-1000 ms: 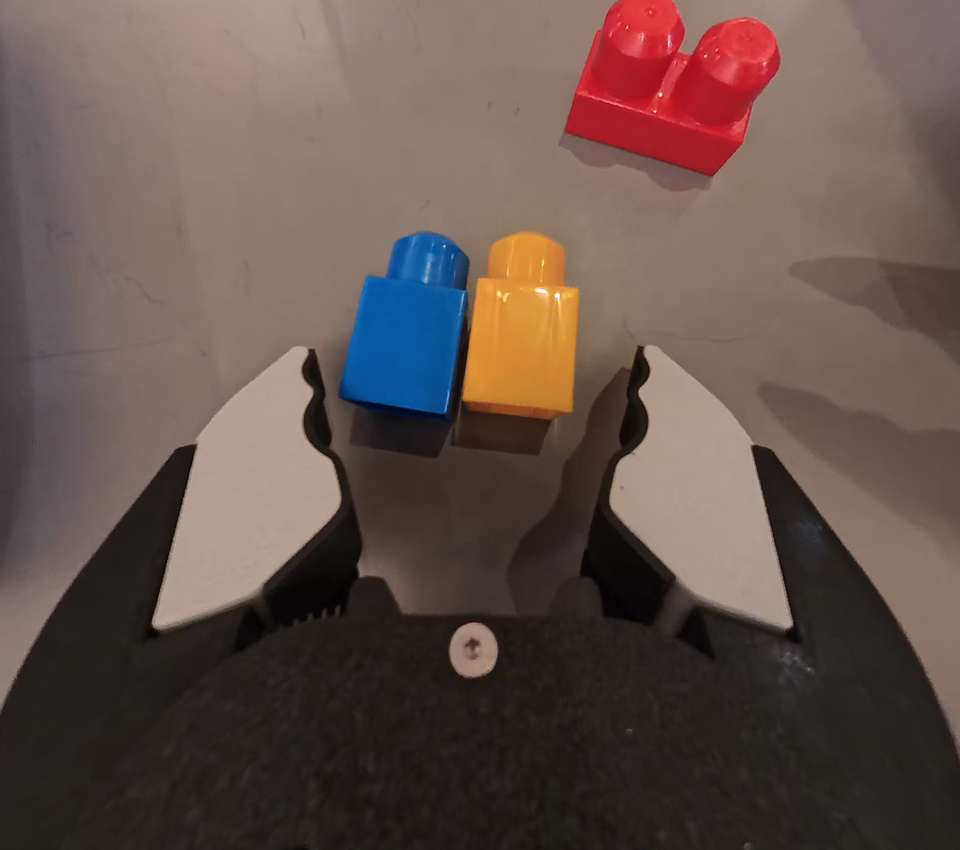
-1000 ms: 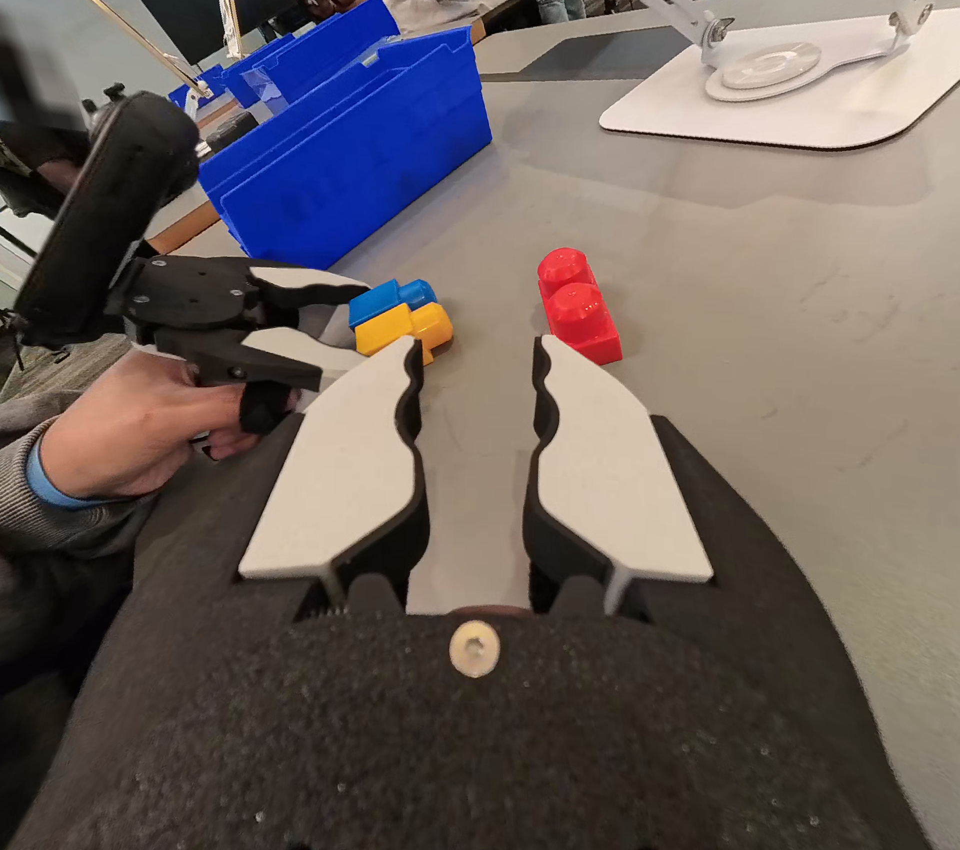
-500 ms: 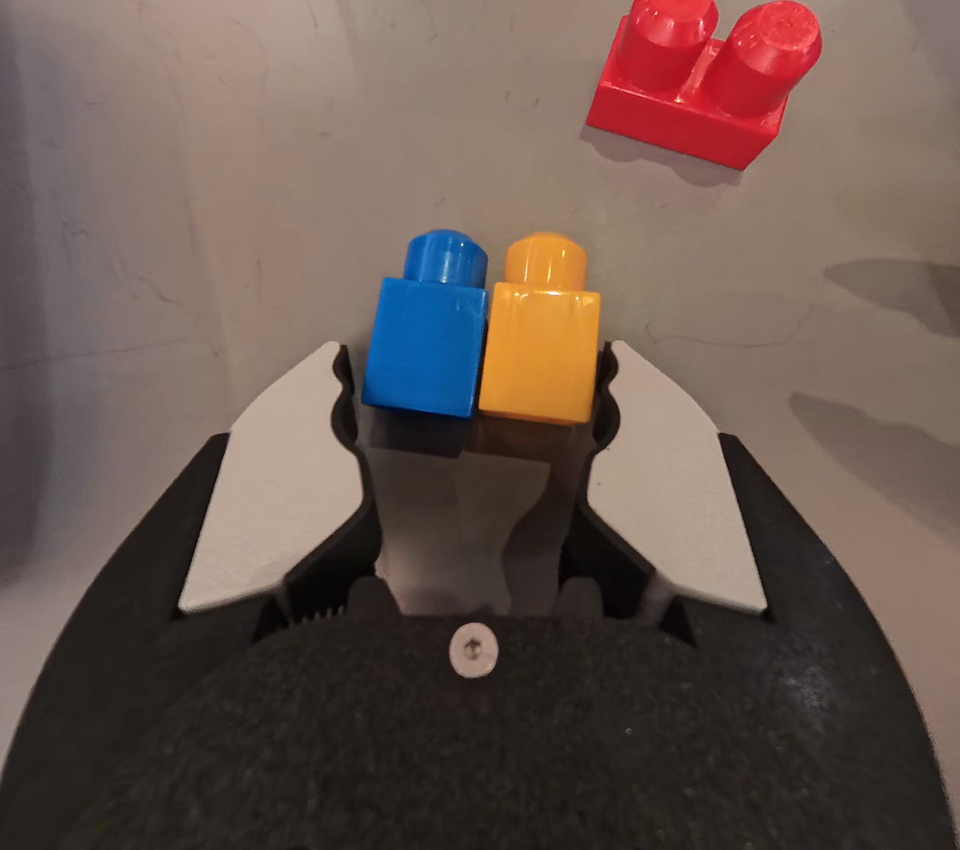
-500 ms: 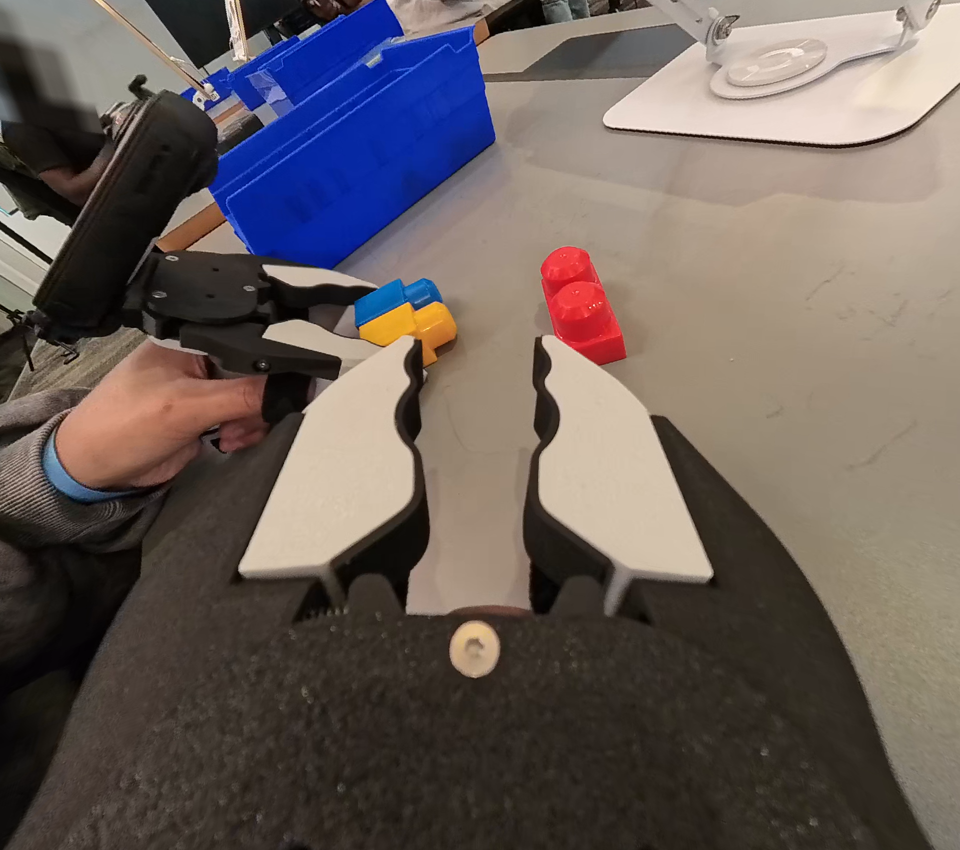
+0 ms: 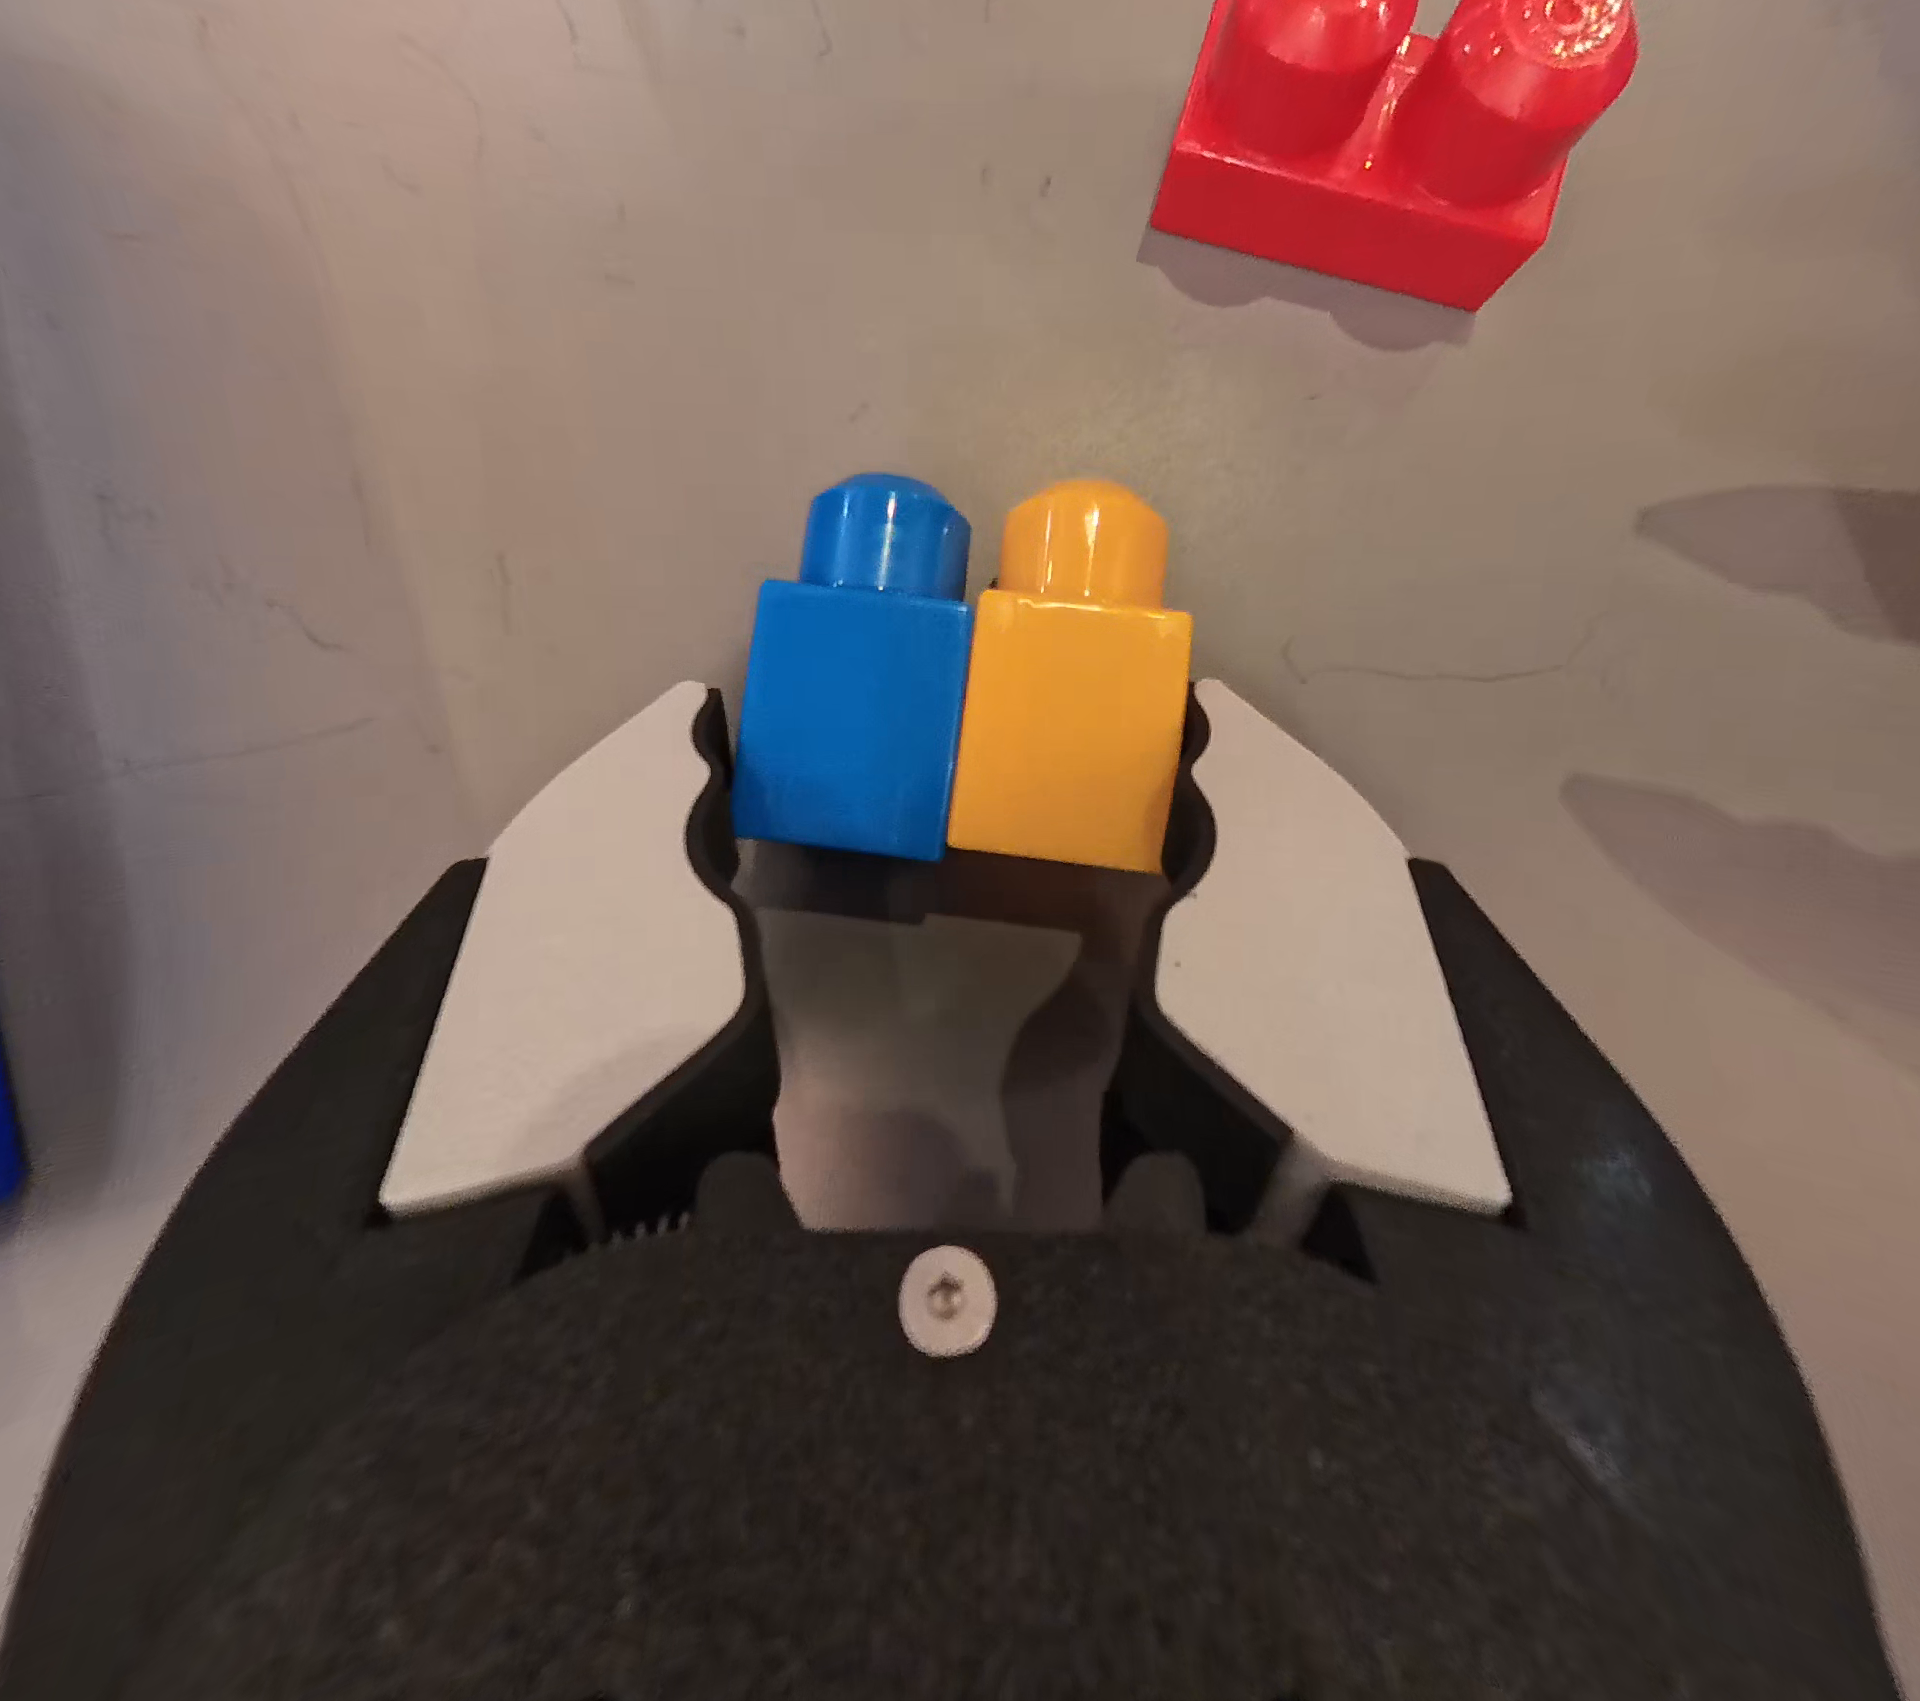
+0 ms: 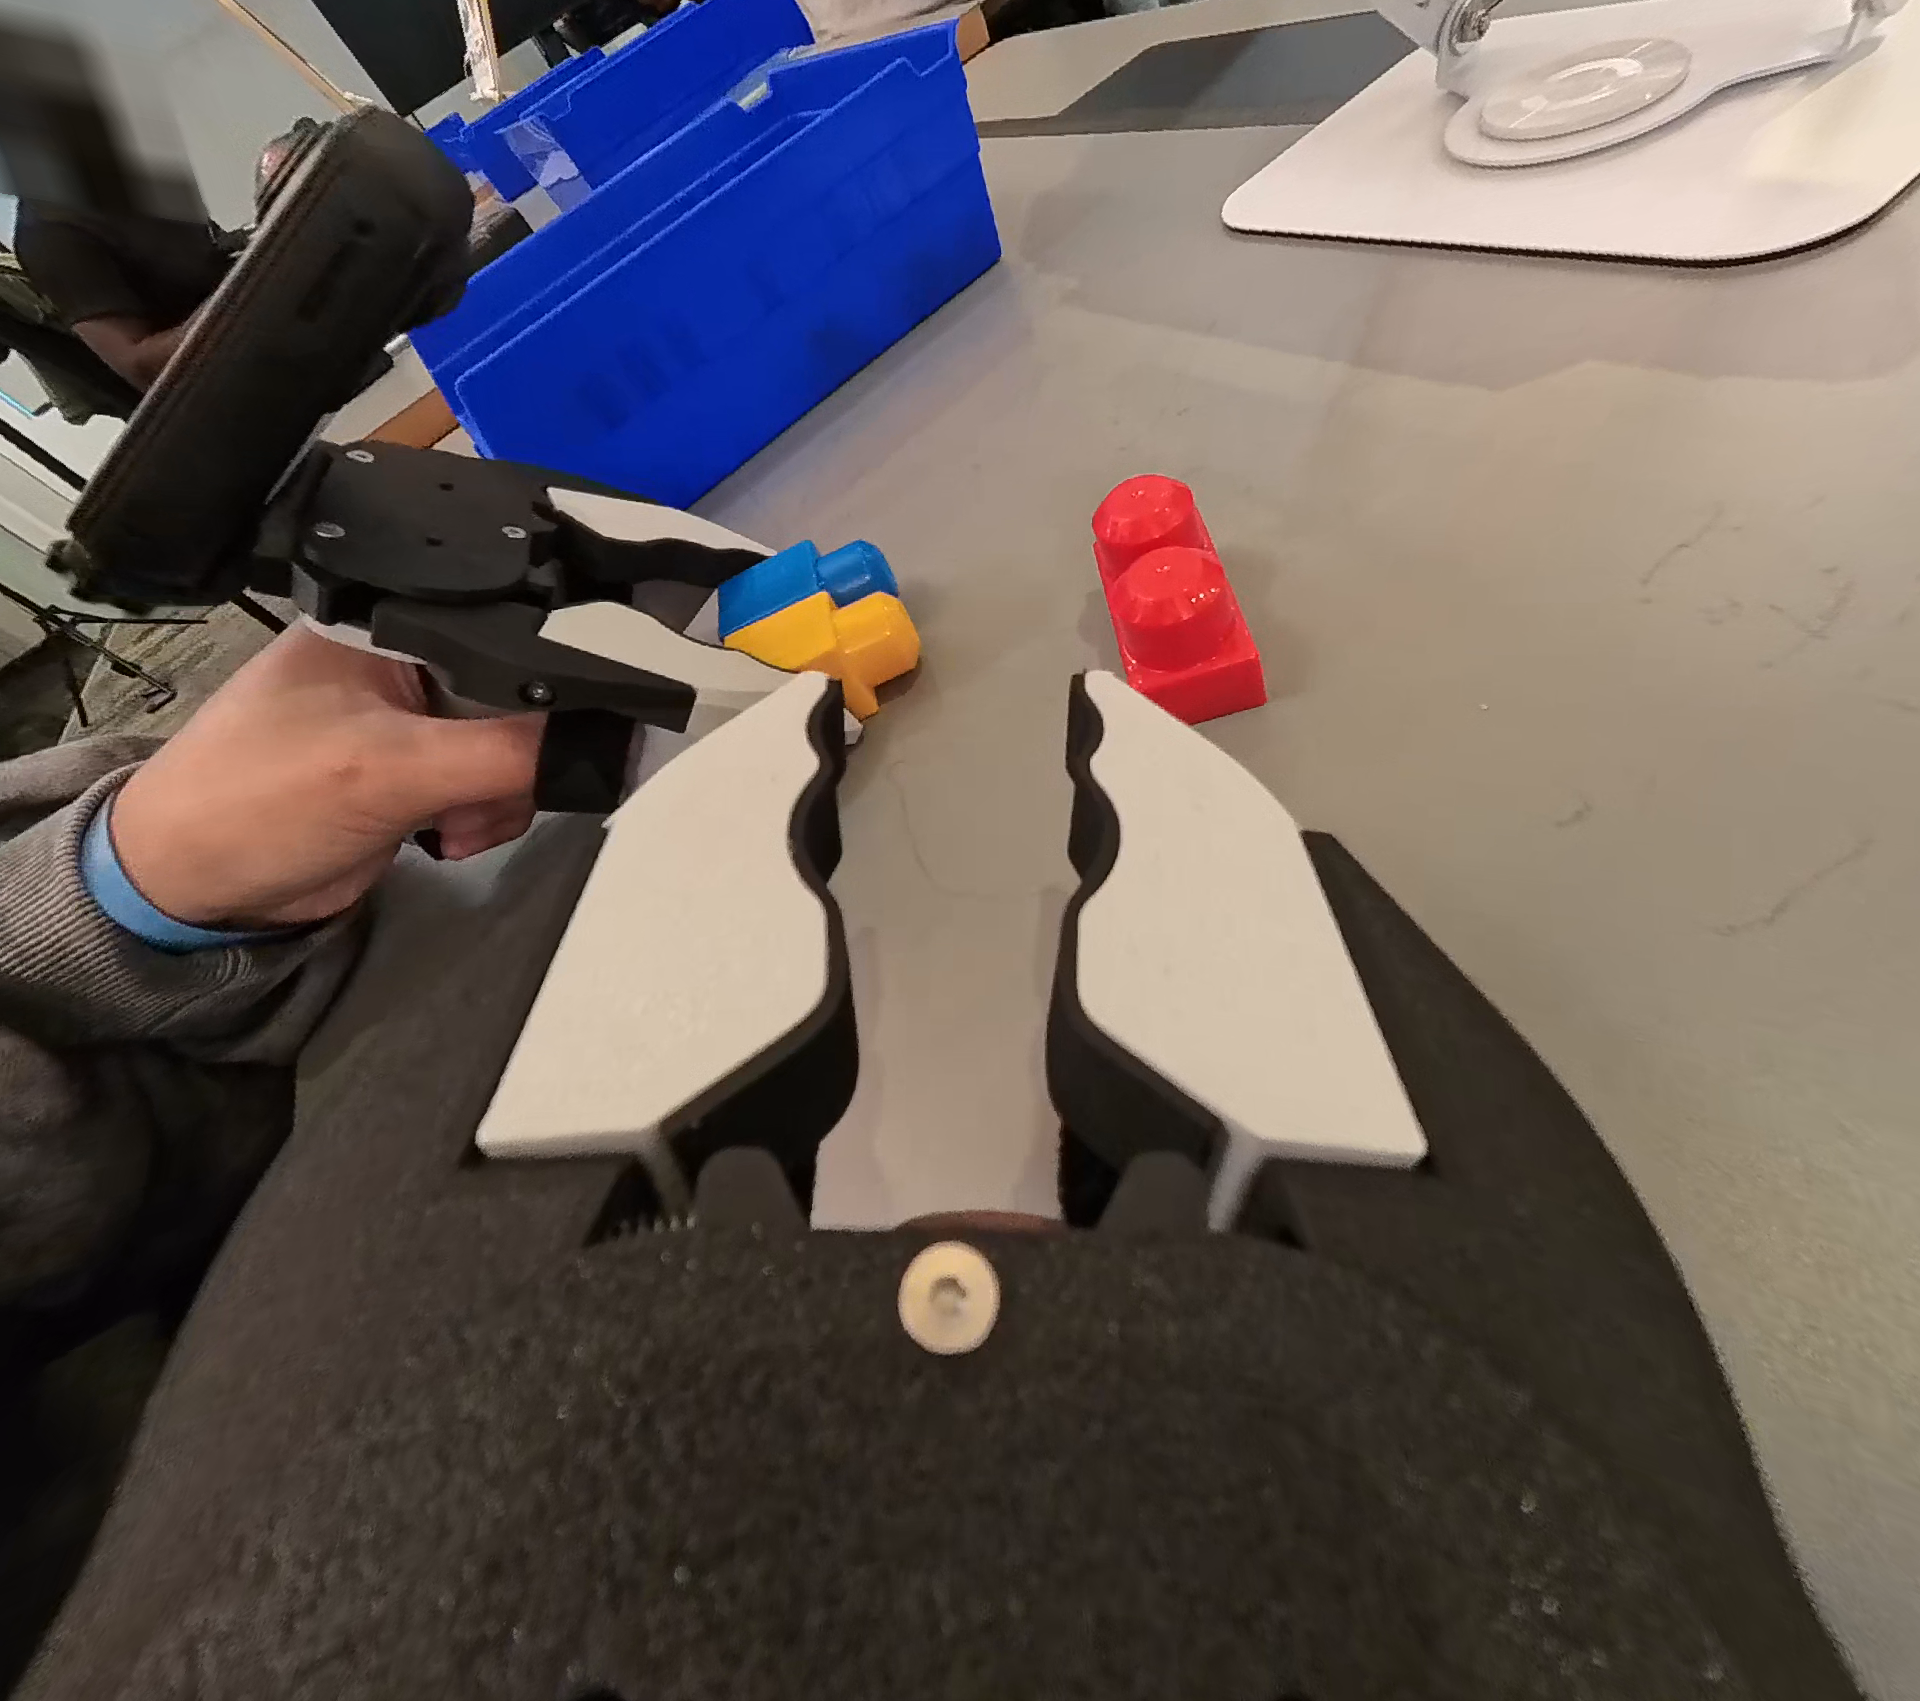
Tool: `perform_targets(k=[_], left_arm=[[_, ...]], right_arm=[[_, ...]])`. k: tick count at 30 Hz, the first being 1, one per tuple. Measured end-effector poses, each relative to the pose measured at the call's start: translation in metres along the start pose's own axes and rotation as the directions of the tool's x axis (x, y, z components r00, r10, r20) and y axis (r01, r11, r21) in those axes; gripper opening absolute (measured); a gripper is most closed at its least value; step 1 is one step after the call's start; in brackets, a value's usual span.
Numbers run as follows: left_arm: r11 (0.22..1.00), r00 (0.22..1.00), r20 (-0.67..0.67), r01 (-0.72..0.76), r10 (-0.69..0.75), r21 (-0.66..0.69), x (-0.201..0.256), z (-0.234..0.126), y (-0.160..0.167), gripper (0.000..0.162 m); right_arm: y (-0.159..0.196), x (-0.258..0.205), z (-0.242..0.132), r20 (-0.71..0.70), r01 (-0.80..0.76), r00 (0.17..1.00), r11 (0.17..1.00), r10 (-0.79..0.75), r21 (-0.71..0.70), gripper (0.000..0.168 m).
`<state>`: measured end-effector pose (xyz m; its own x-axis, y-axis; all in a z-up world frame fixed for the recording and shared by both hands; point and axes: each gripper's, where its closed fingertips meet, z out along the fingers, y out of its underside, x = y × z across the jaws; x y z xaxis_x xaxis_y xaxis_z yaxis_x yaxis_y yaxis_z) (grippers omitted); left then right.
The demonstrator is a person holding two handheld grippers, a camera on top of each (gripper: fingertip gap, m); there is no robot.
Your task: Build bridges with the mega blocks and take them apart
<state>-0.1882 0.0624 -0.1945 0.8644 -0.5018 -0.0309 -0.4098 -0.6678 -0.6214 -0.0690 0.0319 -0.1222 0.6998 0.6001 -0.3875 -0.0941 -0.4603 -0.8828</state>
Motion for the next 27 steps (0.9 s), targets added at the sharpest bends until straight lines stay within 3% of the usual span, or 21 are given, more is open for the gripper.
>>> perform_targets(k=[6, 17, 27], left_arm=[[0.998, 0.998, -0.005, -0.062, 0.062, 0.022, -0.006, -0.0039, -0.0033, 0.078], [0.999, 0.996, -0.086, -0.027, 0.029, 0.028, -0.0039, -0.0016, -0.0005, 0.081], [1.0, 0.999, -0.041, -0.008, 0.009, 0.027, -0.0062, 0.0025, 0.0031, 0.096]], right_arm=[[-0.0005, 0.0006, -0.0006, -0.004, 0.003, 1.0, 1.0, -0.003, 0.003, 0.041], [0.0014, 0.0027, 0.0002, -0.013, 0.005, 1.0, 1.0, -0.005, -0.006, 0.041], [0.0026, 0.0011, 0.0012, -0.006, 0.006, 1.0, 1.0, -0.006, -0.014, 0.041]])
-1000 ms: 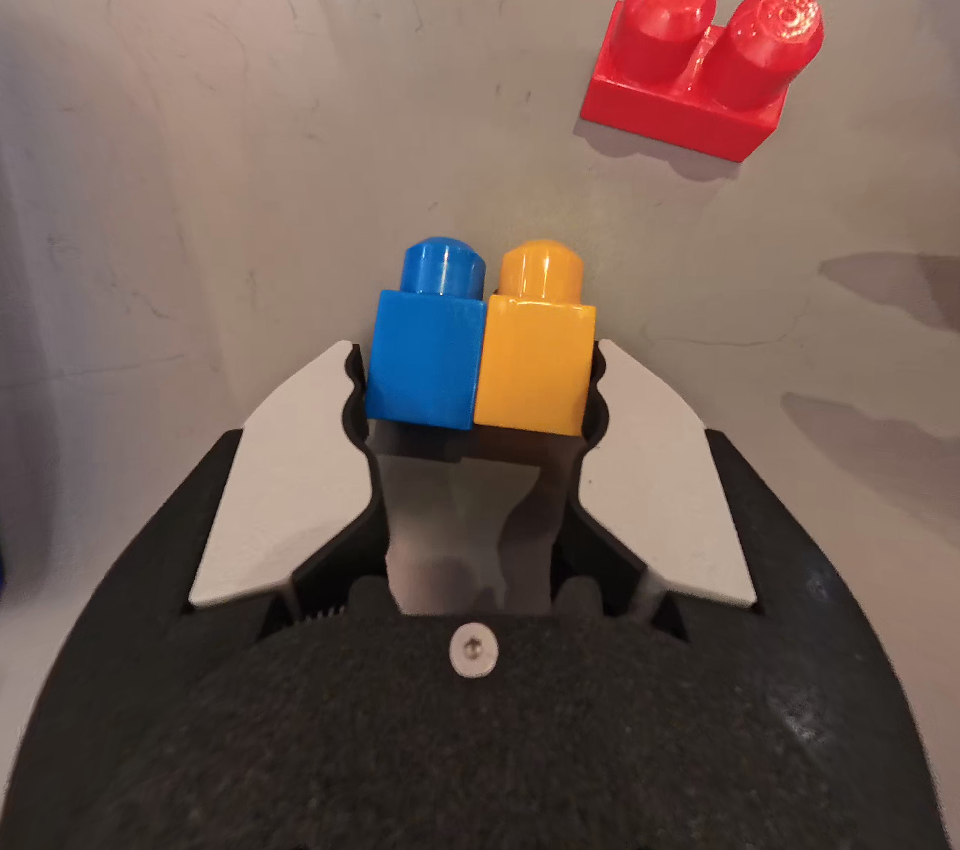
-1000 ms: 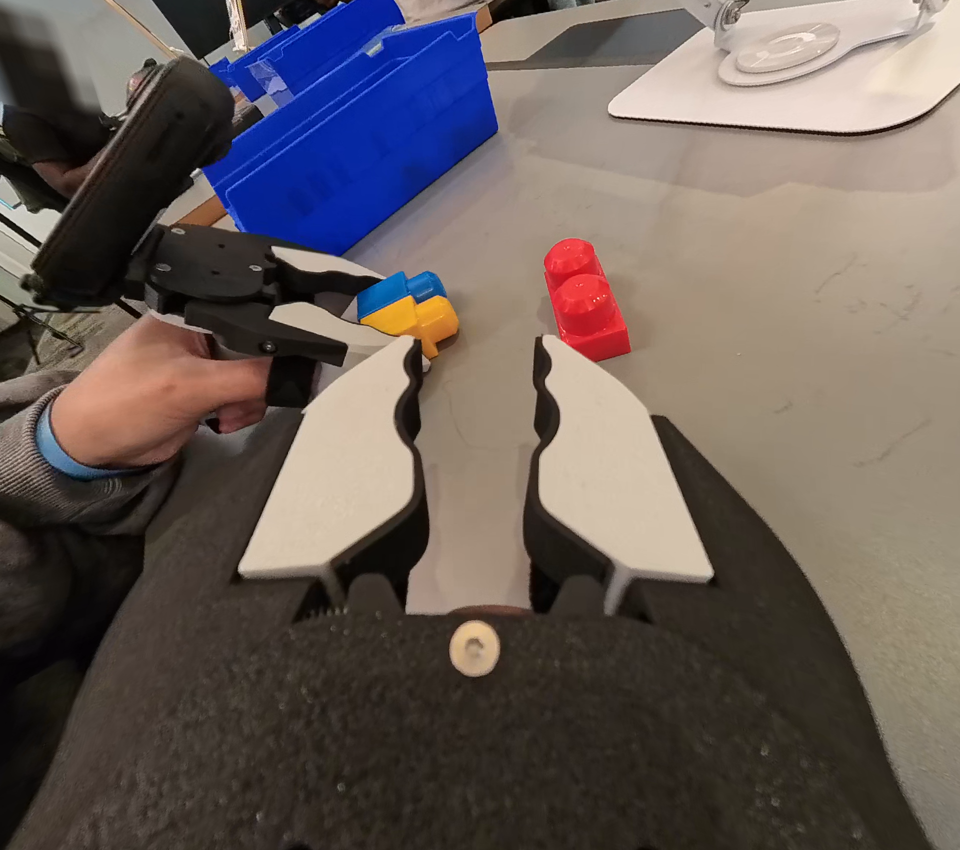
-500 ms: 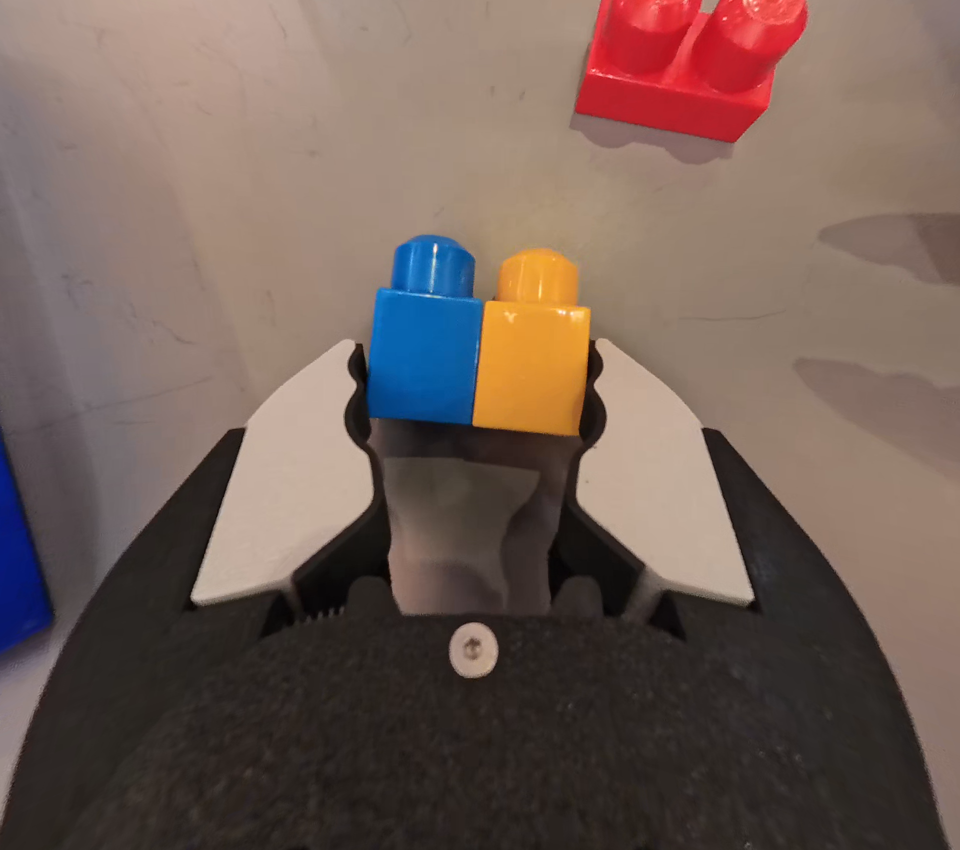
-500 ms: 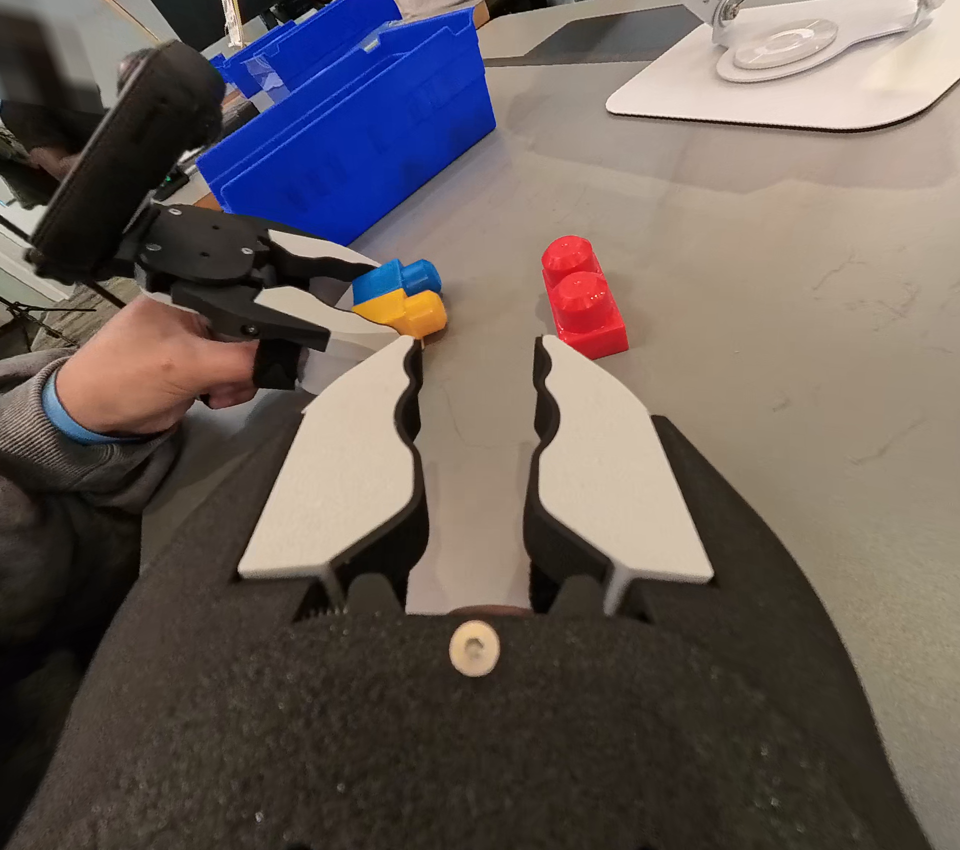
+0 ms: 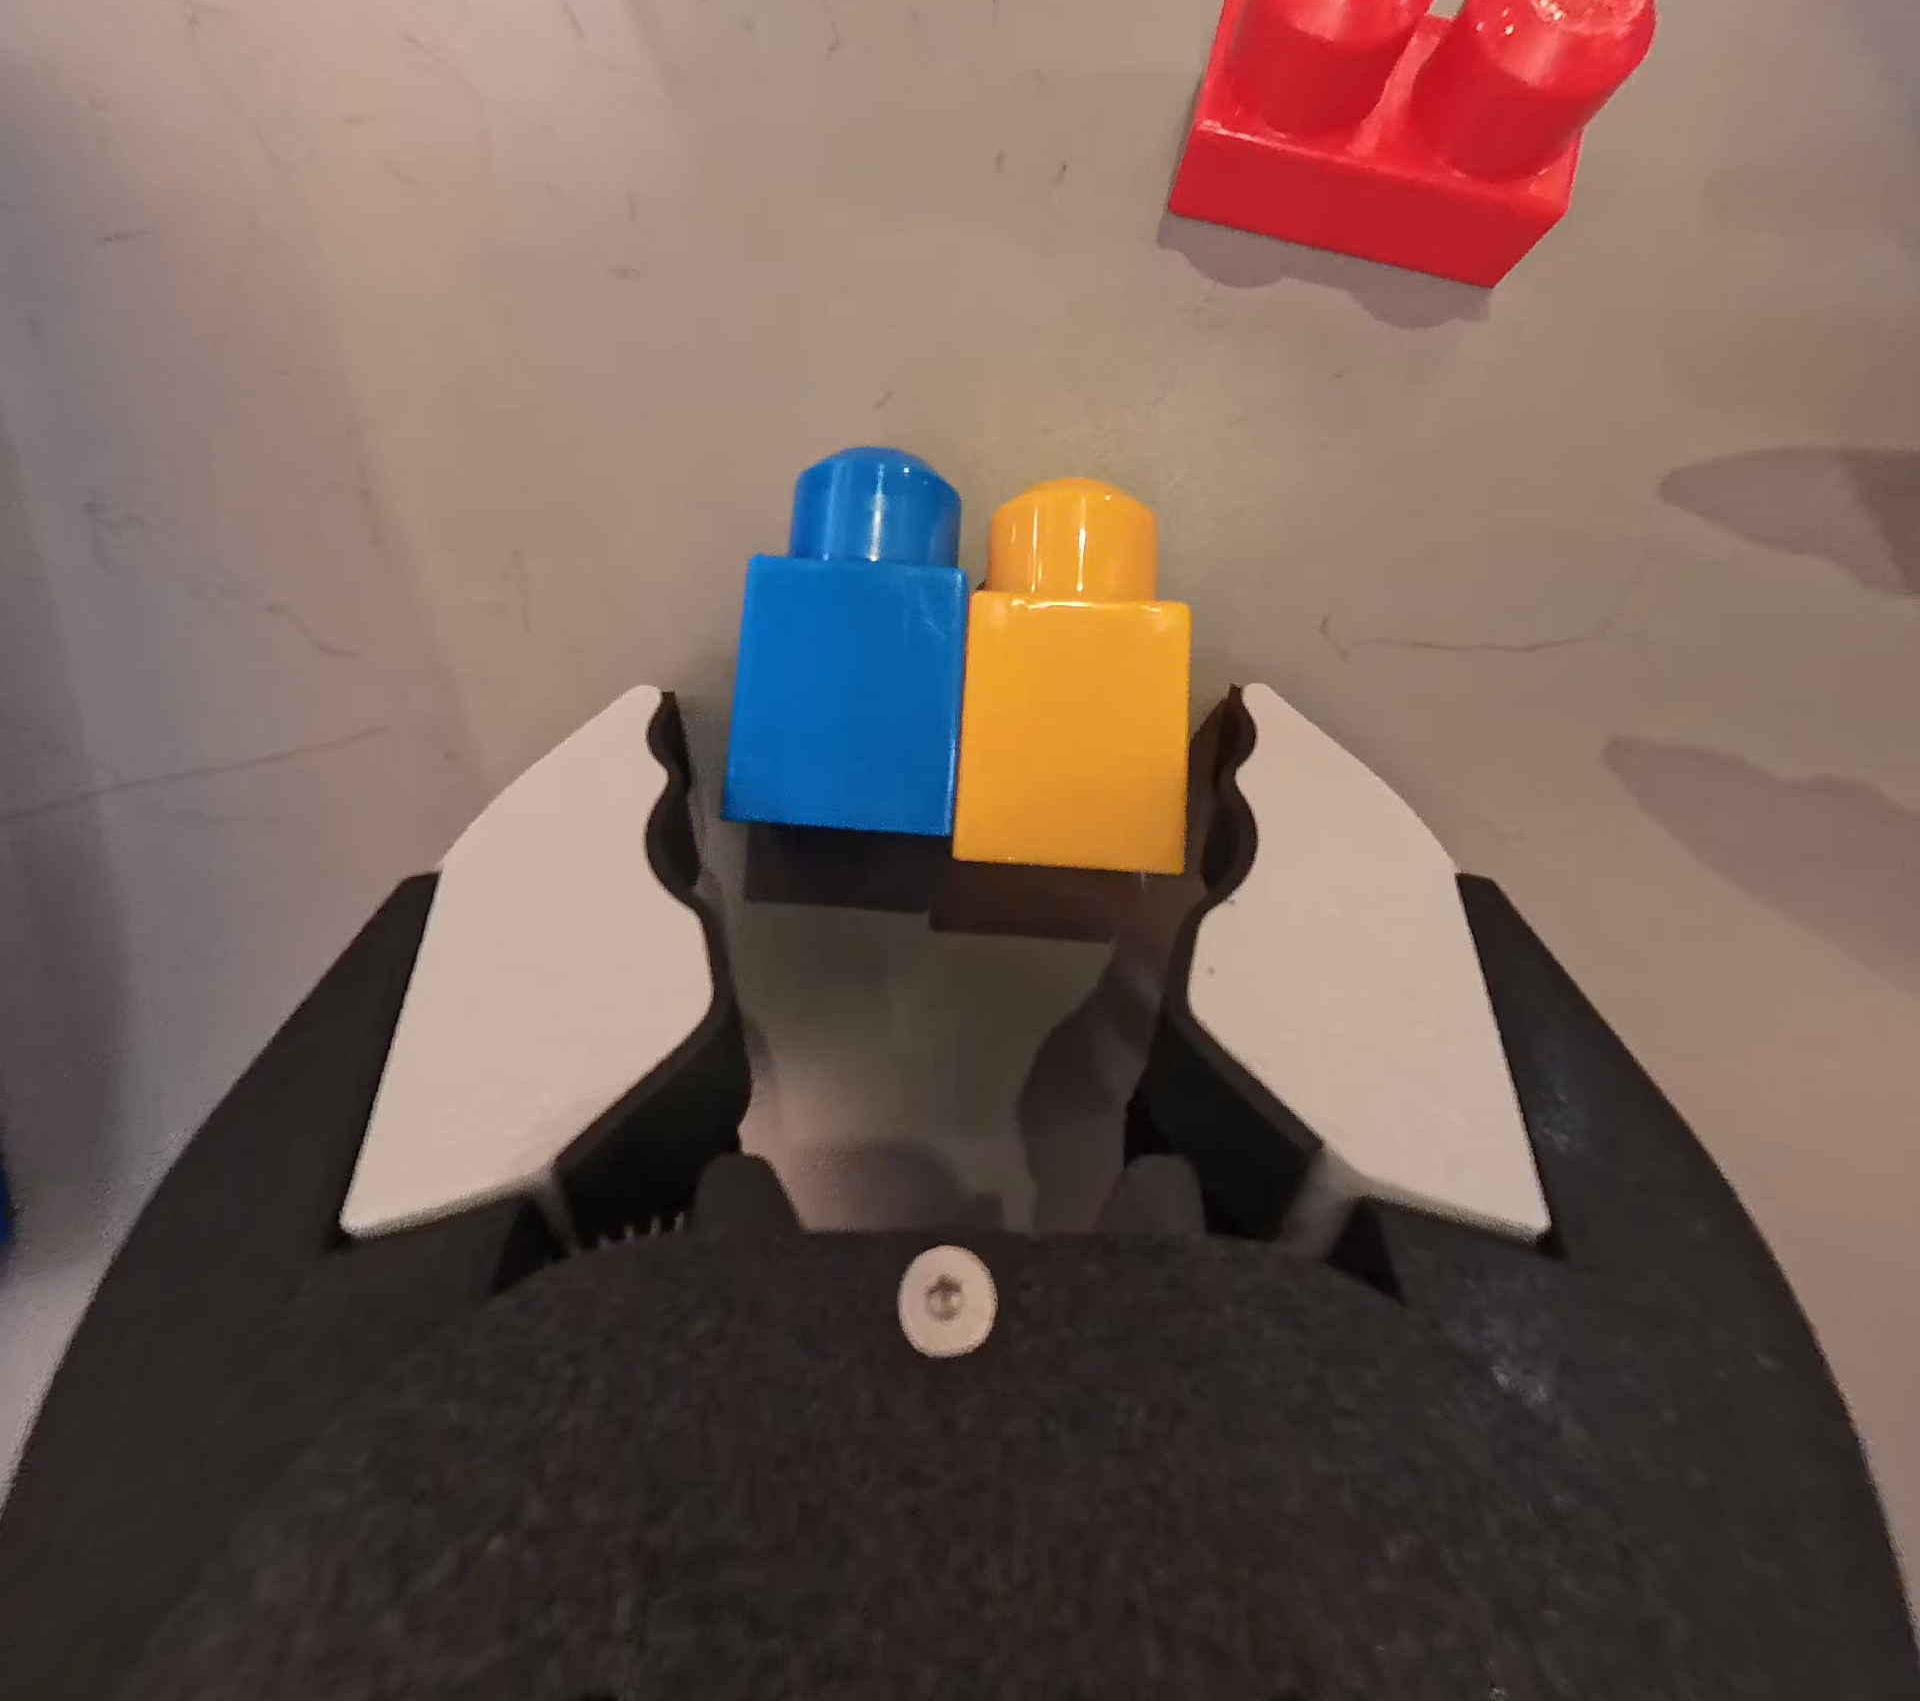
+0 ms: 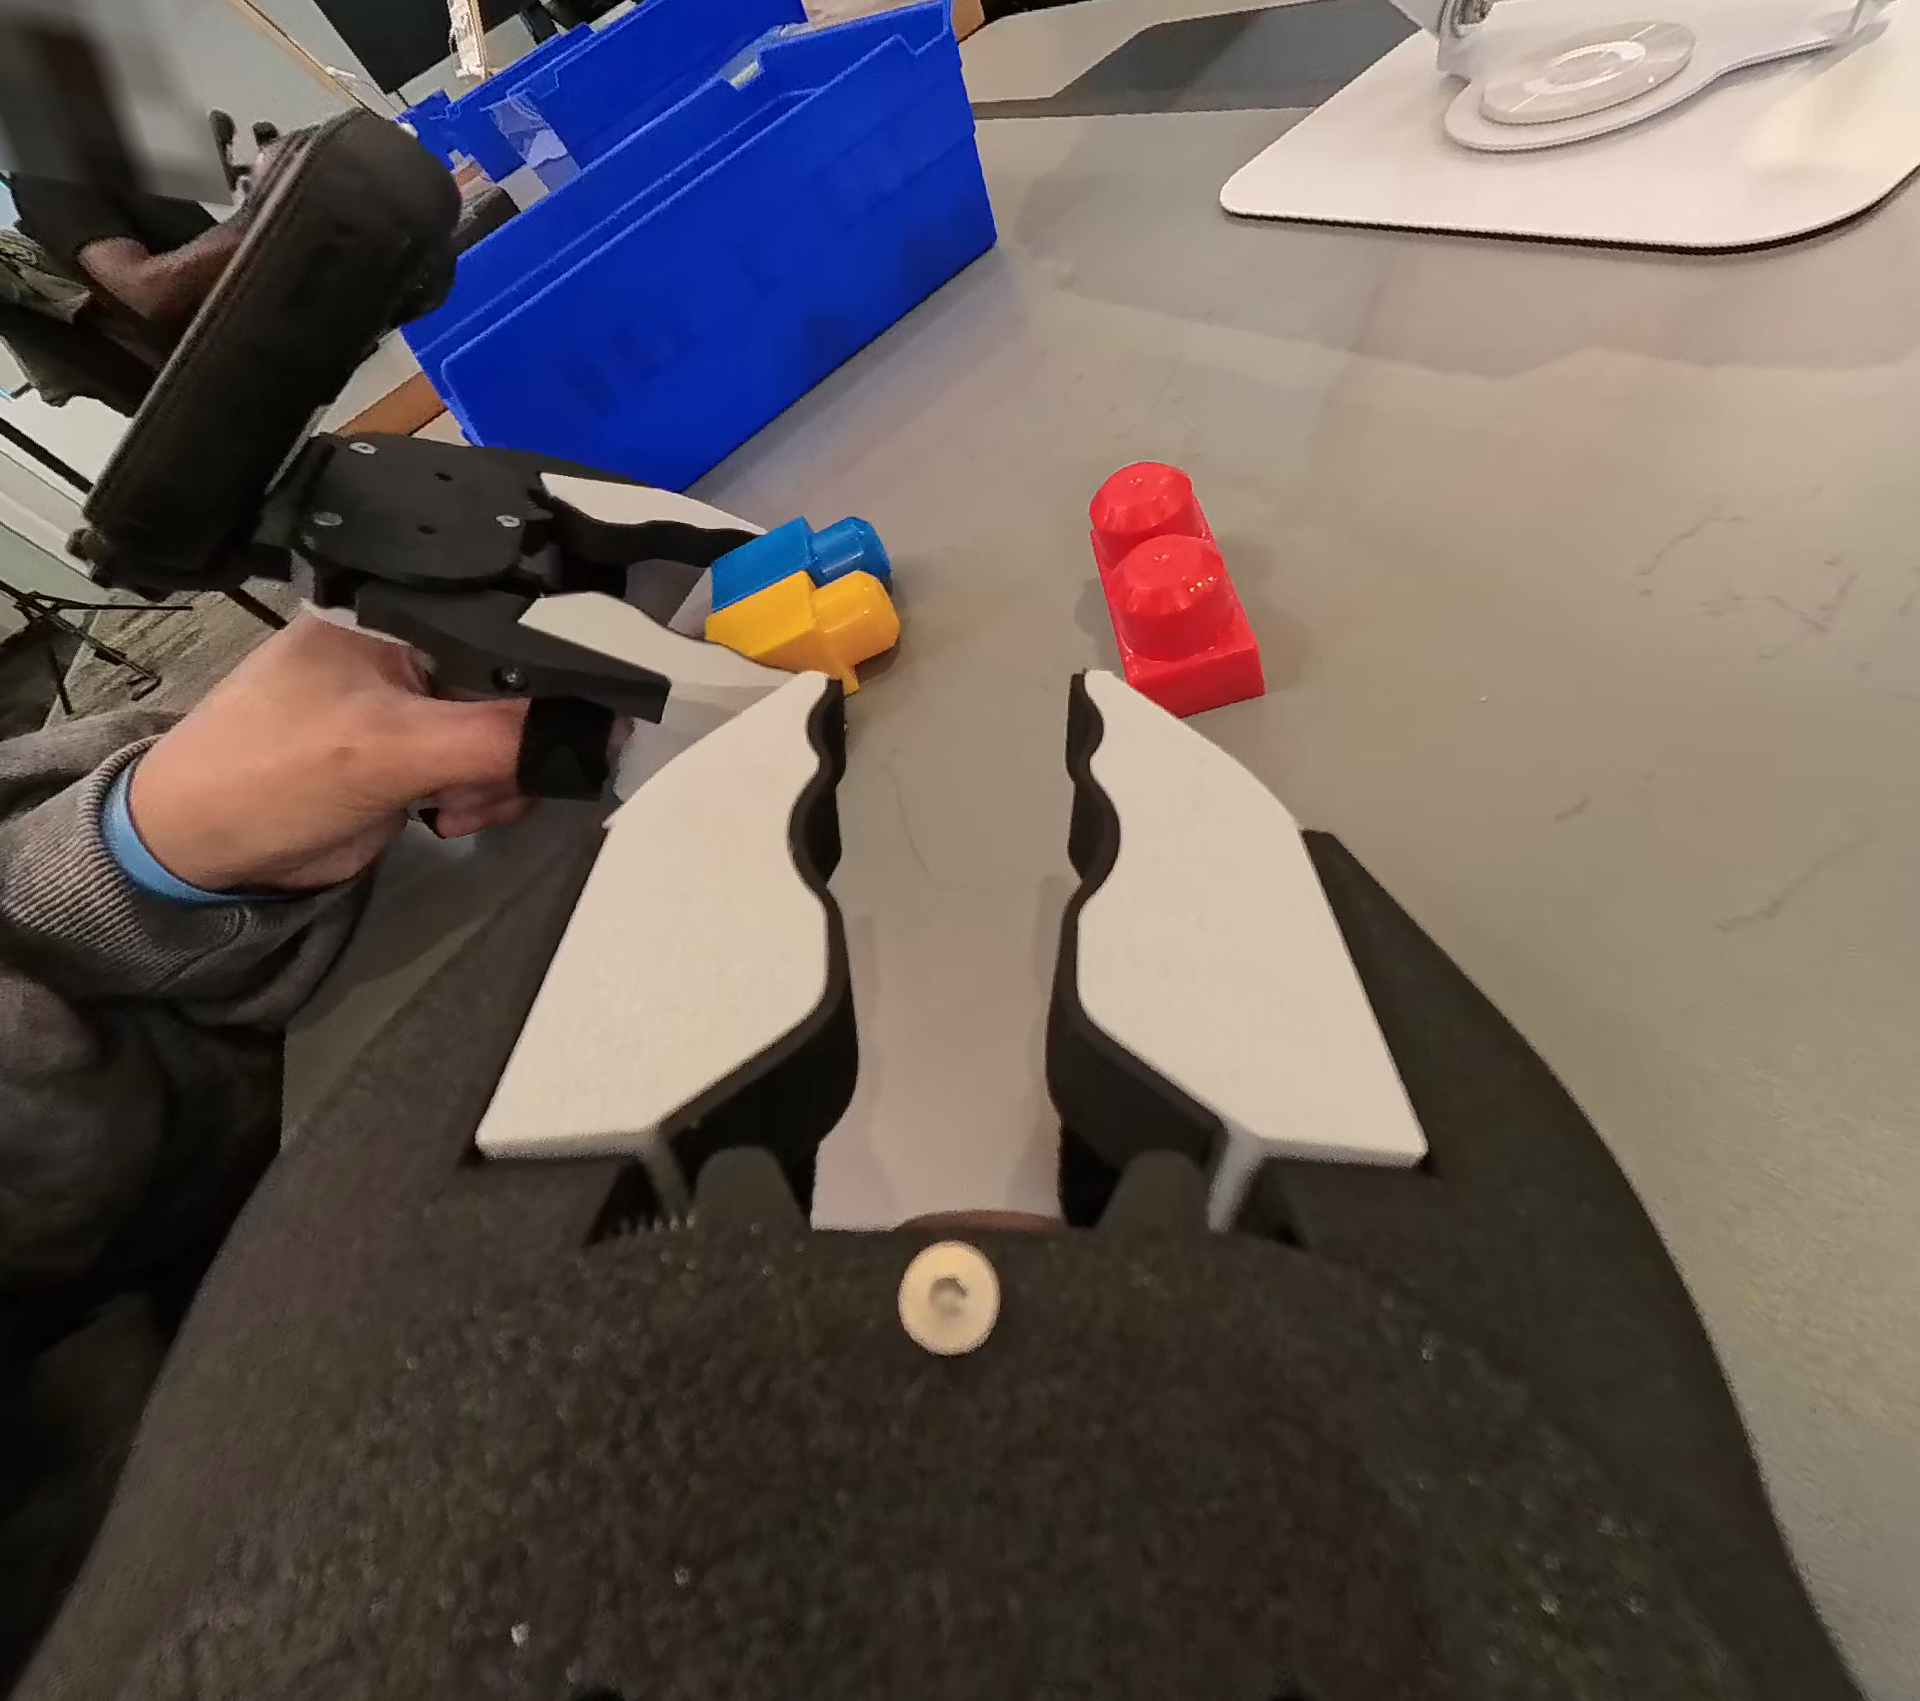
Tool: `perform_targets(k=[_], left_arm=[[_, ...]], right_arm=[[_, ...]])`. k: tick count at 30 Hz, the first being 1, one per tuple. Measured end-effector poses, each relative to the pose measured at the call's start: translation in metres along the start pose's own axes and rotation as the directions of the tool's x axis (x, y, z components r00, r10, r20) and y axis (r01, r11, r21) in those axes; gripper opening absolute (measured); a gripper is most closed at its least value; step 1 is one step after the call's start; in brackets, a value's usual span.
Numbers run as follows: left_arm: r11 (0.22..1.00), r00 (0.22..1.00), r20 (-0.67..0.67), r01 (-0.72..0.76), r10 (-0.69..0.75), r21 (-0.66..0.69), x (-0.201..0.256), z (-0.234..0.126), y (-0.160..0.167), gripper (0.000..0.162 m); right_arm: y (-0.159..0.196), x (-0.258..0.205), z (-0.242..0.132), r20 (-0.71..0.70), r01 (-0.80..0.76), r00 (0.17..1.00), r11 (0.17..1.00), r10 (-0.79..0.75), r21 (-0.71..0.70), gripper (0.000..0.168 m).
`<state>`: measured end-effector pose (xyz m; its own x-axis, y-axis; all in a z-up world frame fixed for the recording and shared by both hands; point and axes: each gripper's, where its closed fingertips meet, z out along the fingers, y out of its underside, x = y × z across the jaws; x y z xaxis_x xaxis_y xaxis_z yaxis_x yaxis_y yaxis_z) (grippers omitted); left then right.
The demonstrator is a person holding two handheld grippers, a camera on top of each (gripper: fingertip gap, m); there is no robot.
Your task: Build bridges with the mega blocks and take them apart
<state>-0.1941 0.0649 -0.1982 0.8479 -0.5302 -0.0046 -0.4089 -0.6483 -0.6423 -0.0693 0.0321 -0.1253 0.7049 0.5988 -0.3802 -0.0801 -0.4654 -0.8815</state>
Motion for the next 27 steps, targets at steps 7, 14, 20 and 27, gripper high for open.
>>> perform_targets(k=[7, 14, 20, 27], left_arm=[[1.0, 1.0, 0.0, -0.006, 0.006, -0.007, -0.003, -0.0004, -0.0015, 0.083], [0.999, 0.999, -0.002, -0.036, 0.036, 0.017, -0.0062, -0.0041, -0.0057, 0.081], [0.998, 0.998, -0.032, -0.058, 0.059, 0.029, -0.0072, -0.0044, -0.0075, 0.079], [0.999, 0.997, -0.061, -0.038, 0.038, 0.012, -0.0062, 0.0, -0.0036, 0.082]], right_arm=[[0.0005, -0.0006, 0.0004, 0.004, -0.003, 1.0, 1.0, 0.003, -0.003, 0.041], [0.0005, -0.0001, 0.0001, 0.002, -0.002, 1.0, 1.0, 0.002, -0.002, 0.041], [0.0012, 0.0, 0.0005, 0.001, -0.002, 1.0, 1.0, 0.002, -0.005, 0.041], [0.0012, 0.0006, 0.0005, -0.001, -0.002, 1.0, 1.0, 0.002, -0.005, 0.041]])
